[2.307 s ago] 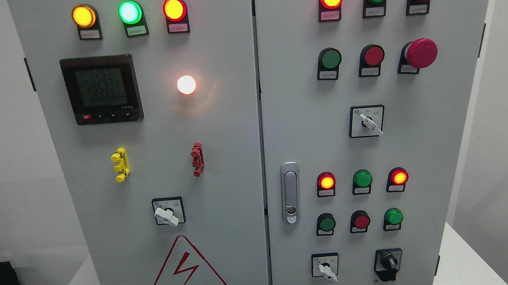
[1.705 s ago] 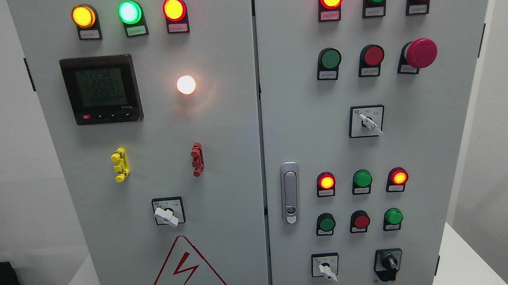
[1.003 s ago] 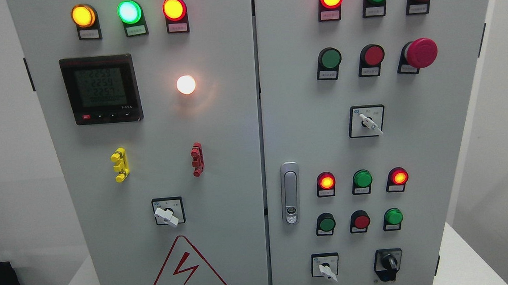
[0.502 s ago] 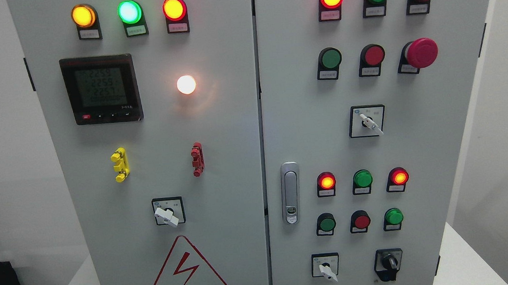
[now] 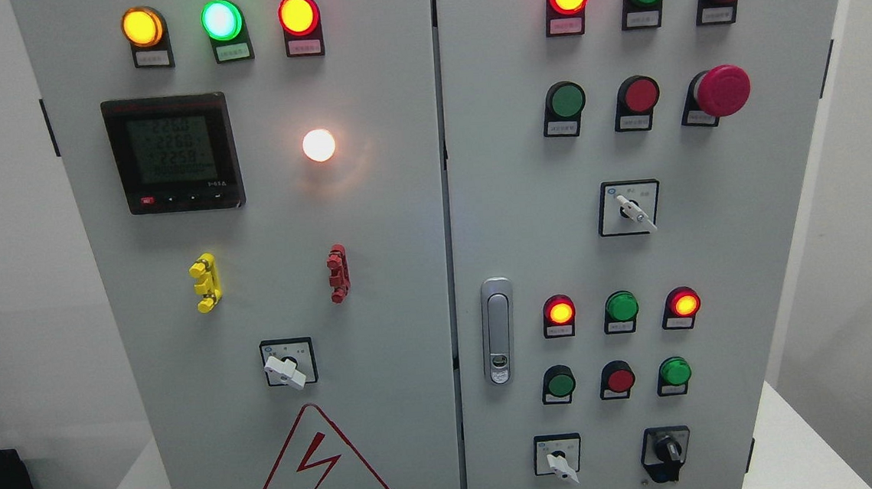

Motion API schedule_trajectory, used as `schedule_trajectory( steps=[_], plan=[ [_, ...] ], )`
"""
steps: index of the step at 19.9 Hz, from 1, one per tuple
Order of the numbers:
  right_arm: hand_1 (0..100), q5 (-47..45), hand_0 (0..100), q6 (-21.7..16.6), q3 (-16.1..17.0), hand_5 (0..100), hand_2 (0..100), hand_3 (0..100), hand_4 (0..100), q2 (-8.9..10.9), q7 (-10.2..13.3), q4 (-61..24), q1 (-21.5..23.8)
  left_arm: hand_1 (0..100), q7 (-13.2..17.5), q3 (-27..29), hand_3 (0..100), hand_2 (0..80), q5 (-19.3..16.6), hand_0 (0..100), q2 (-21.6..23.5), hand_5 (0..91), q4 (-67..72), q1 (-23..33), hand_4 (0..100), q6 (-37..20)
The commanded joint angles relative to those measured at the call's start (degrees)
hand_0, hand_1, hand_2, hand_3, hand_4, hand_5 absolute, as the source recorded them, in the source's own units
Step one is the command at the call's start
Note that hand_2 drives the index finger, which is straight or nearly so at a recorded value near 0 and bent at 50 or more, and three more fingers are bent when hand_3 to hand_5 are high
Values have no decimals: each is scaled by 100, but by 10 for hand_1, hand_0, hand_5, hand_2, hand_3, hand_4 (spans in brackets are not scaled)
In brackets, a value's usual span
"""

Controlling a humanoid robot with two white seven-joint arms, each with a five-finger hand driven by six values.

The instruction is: Trip black knob to open circuit

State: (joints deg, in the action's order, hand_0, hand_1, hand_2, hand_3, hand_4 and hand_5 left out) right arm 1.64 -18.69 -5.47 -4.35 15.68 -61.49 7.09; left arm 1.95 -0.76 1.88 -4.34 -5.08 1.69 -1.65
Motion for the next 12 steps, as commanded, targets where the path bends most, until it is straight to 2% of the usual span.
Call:
schedule_trajectory(
  steps=[1,3,5,7,9,12],
  plan=[
    [878,-23,532,-82,29,670,0,980,849,4,-65,-538,47,389,-2,5,0,0,14,120,-5,0,7,-2,0,-2],
    [904,-49,594,-126,29,705,0,991,864,13,-91,-959,117,389,-2,5,0,0,14,120,-5,0,7,-2,0,-2],
    [940,-58,711,-135,64,730,0,997,875,22,-152,-1407,231,389,-2,5,0,0,14,120,-5,0,7,-2,0,-2],
    [954,-67,763,-153,117,764,0,1000,889,22,-310,-1865,381,389,-2,5,0,0,14,120,-5,0,7,-2,0,-2],
    [957,-67,789,-162,125,807,0,1000,910,13,-425,-2208,451,389,-2,5,0,0,14,120,-5,0,7,-2,0,-2],
    [956,-67,812,-179,143,843,0,1000,944,13,-452,-2560,469,389,-2,5,0,0,14,120,-5,0,7,-2,0,7]
  ],
)
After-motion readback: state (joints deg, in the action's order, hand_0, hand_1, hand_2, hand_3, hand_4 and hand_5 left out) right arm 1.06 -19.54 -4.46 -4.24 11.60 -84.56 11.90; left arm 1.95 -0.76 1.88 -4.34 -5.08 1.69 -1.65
